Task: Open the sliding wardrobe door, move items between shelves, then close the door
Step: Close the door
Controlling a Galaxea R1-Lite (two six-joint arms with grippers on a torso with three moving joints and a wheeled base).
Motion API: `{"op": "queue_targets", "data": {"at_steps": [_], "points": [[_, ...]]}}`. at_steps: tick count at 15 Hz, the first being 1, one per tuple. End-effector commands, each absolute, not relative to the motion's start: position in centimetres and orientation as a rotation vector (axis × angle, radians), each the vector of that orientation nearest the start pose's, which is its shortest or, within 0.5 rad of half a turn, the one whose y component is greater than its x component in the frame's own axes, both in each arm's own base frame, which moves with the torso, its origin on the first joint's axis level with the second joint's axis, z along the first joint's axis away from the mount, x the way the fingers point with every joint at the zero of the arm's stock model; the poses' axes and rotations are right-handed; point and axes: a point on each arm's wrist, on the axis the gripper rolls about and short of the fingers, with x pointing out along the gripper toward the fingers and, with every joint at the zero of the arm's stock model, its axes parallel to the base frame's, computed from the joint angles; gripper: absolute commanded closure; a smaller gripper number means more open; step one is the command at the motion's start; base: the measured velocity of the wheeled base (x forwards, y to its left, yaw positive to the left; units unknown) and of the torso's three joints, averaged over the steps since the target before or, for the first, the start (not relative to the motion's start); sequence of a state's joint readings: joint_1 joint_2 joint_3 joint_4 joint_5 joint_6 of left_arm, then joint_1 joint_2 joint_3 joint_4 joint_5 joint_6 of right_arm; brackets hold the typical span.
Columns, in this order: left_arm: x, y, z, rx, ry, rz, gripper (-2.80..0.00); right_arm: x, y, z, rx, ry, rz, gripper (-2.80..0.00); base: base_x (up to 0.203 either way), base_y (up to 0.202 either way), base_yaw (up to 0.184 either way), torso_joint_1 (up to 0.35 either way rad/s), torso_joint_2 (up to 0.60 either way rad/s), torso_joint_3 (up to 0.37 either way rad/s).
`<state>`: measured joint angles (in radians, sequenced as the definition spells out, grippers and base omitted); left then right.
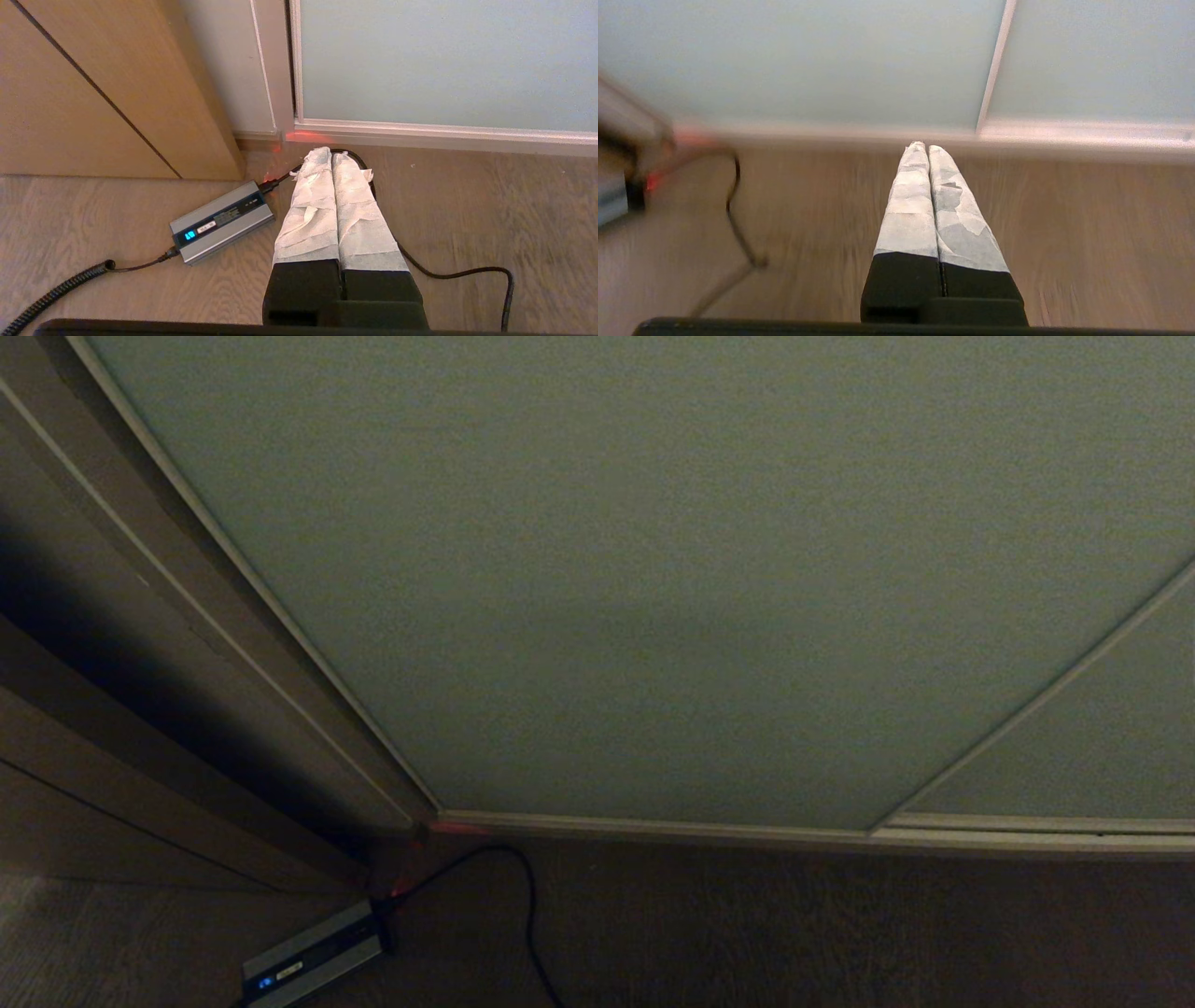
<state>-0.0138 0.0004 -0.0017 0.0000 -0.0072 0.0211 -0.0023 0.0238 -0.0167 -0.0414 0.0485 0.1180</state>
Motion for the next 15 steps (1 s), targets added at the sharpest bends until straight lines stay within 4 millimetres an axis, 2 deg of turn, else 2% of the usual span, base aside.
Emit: {"op": "queue_targets", "data": {"at_steps": [1,3,6,15], "points": [[-2.29,0.01,7.59,0.021,-0.002,-0.021,0.0,-2.28,0.11,7.92,0.126,-0.045,0.049,0.0,0.0,0.0,0.0,0.0,0.0,0.0],[-2.29,0.01,7.59,0.021,-0.002,-0.021,0.0,-2.28,0.05,7.79,0.104,-0.034,0.022,0.0,0.0,0.0,0.0,0.0,0.0,0.0],[-2.29,0.01,7.59,0.021,-0.002,-0.021,0.0,-2.26,0.03,7.39,-0.061,0.005,0.012,0.0,0.0,0.0,0.0,0.0,0.0,0.0],[-2.29,0.01,7.6,0.021,-0.003,-0.021,0.0,-2.26,0.03,7.43,-0.015,0.003,0.008,0.0,0.0,0.0,0.0,0.0,0.0,0.0]]}}
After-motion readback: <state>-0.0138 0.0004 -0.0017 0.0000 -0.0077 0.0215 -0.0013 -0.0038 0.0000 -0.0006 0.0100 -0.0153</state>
